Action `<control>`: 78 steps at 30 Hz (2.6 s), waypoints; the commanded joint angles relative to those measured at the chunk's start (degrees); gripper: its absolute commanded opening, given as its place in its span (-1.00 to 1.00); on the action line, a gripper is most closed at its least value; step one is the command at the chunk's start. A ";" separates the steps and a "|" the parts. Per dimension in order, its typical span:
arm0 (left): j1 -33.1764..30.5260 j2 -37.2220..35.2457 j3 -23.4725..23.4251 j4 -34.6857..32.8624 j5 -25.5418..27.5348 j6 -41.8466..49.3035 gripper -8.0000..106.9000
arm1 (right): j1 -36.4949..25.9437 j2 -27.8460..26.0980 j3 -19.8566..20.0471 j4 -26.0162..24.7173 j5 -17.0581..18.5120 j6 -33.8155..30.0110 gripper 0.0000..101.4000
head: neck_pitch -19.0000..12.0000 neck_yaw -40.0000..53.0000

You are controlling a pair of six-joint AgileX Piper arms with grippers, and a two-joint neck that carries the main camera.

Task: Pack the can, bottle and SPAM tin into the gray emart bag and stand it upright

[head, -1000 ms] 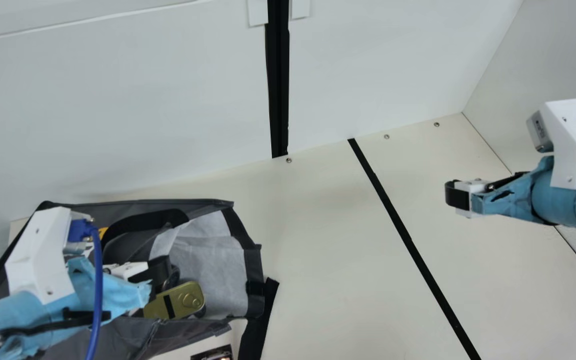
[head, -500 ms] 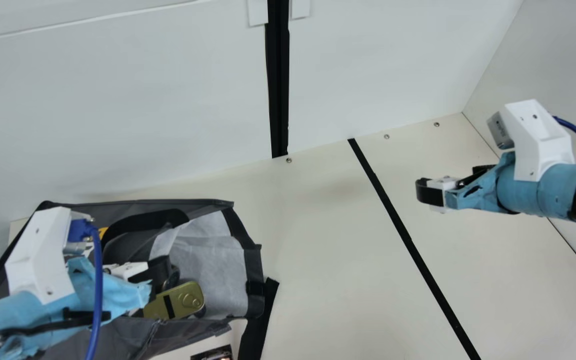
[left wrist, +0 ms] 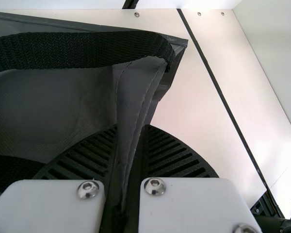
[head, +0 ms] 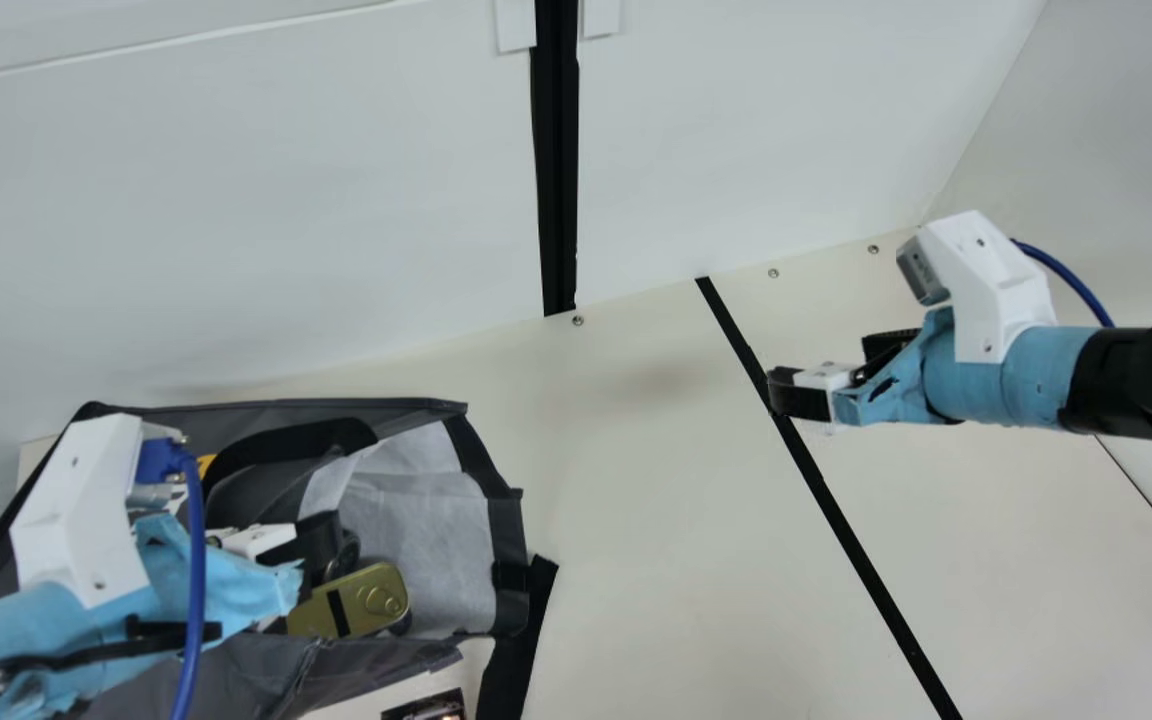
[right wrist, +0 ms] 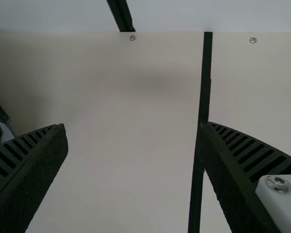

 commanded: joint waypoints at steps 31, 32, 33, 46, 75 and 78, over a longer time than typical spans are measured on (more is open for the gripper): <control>0.00 0.00 0.00 0.00 0.00 0.00 -1.00 | 7.26 8.21 5.39 11.81 2.68 -17.31 0.87 | -1.30 -0.05; 0.00 0.00 0.00 0.00 0.00 0.00 -1.00 | 7.60 8.39 5.61 11.93 2.80 -17.81 0.87 | -1.30 -0.05; 0.00 0.00 0.00 0.00 0.00 0.00 -1.00 | 7.94 8.54 5.81 12.06 2.95 -18.23 0.87 | -1.30 -0.05; 0.00 0.00 0.00 0.00 0.00 0.00 -1.00 | 13.71 9.85 8.92 13.98 2.83 -21.62 0.87 | -1.30 -0.05; 0.00 0.00 0.00 0.00 0.00 0.00 -1.00 | 26.49 17.86 10.50 20.76 -1.89 -23.90 0.87 | -1.30 -0.05; 0.00 0.00 0.00 0.00 0.00 0.00 -1.00 | 27.79 19.12 9.97 21.48 -2.44 -23.95 0.87 | -1.30 -0.05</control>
